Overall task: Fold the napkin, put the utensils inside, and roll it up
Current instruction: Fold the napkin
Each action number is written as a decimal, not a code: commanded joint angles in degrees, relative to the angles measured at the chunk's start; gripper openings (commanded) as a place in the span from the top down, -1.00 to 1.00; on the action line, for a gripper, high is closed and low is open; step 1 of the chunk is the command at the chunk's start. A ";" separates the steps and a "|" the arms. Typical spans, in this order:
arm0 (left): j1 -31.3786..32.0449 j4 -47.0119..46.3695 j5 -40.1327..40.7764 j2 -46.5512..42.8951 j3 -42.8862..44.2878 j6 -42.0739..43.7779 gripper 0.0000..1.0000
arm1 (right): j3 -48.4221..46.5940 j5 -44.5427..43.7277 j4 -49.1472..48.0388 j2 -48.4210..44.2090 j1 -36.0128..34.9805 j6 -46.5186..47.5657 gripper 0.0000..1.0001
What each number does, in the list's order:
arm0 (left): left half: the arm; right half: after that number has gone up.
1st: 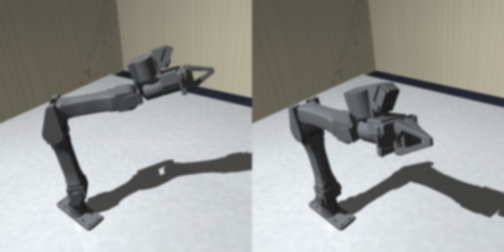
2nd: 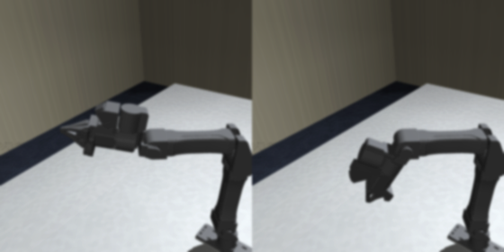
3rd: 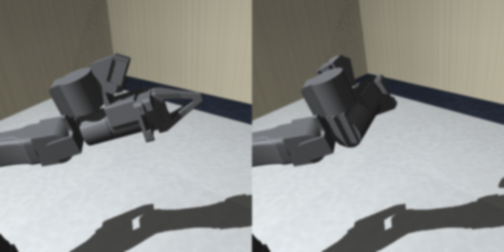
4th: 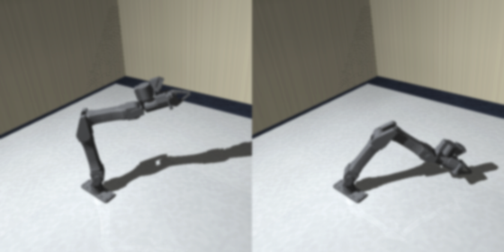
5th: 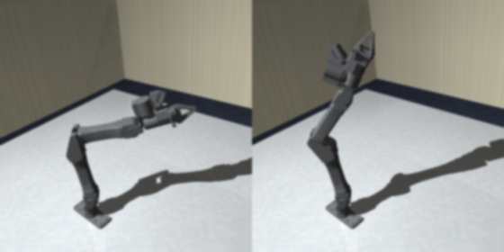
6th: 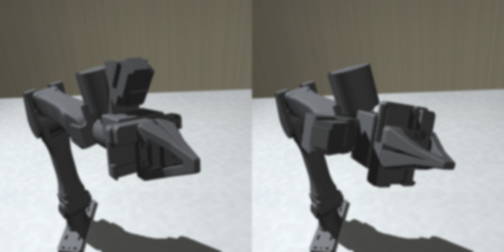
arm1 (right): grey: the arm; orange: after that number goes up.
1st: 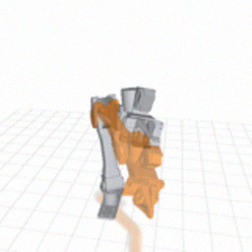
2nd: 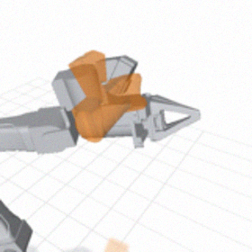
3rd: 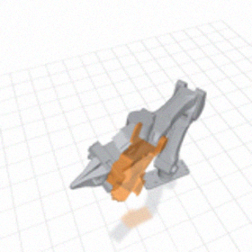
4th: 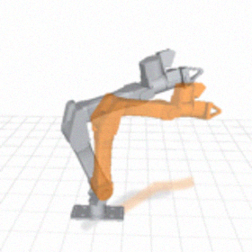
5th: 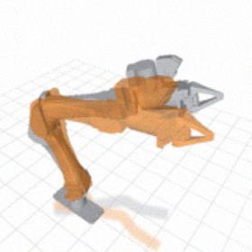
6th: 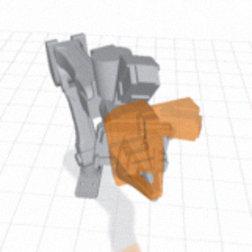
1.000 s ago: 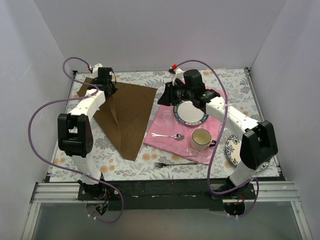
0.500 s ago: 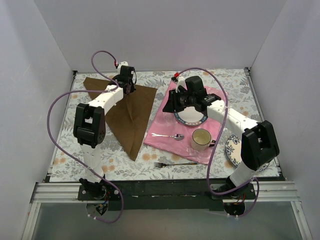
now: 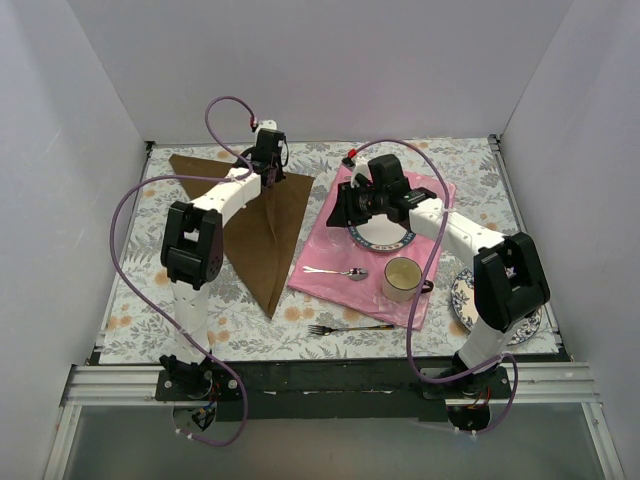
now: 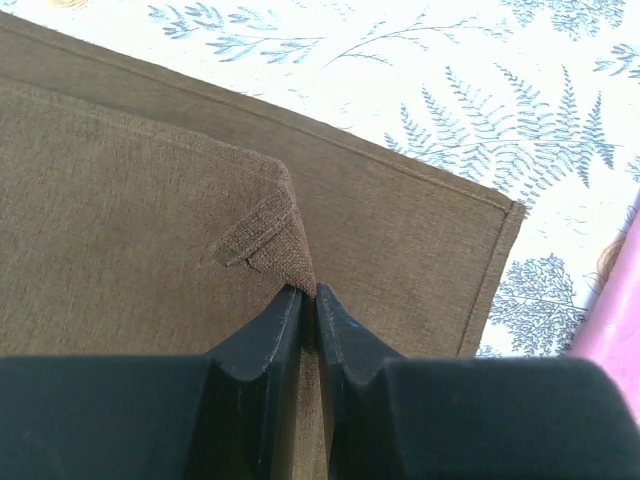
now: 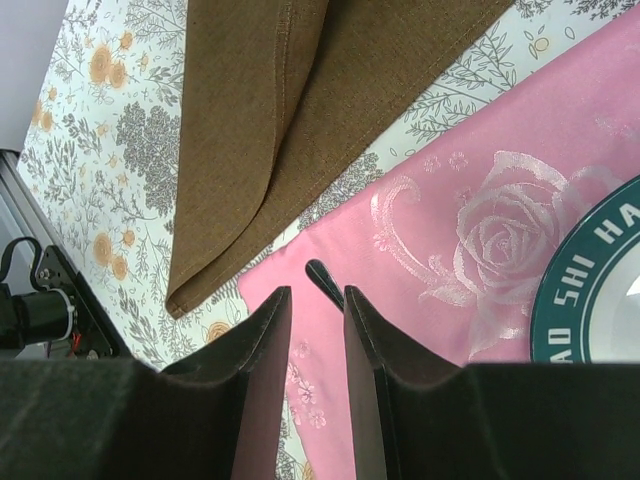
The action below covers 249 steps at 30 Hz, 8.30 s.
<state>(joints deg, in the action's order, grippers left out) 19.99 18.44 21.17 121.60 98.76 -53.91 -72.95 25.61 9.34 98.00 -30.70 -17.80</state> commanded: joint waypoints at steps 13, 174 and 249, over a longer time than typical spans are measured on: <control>2.34 -1.47 0.63 3.73 6.71 4.87 0.74 | 0.70 1.46 -2.49 -0.26 1.61 0.58 0.28; -31.24 8.55 -18.26 -15.33 -14.91 -19.13 -0.26 | 0.71 5.96 1.89 10.91 -29.68 3.82 0.59; -14.19 6.96 -35.23 -45.14 -31.35 -20.97 -0.74 | -55.11 -5.66 -22.52 58.97 -1.91 -21.83 0.30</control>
<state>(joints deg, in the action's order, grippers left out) 5.50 25.26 -13.58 77.45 66.17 -75.81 -126.23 18.70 -10.50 155.17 -32.53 -37.85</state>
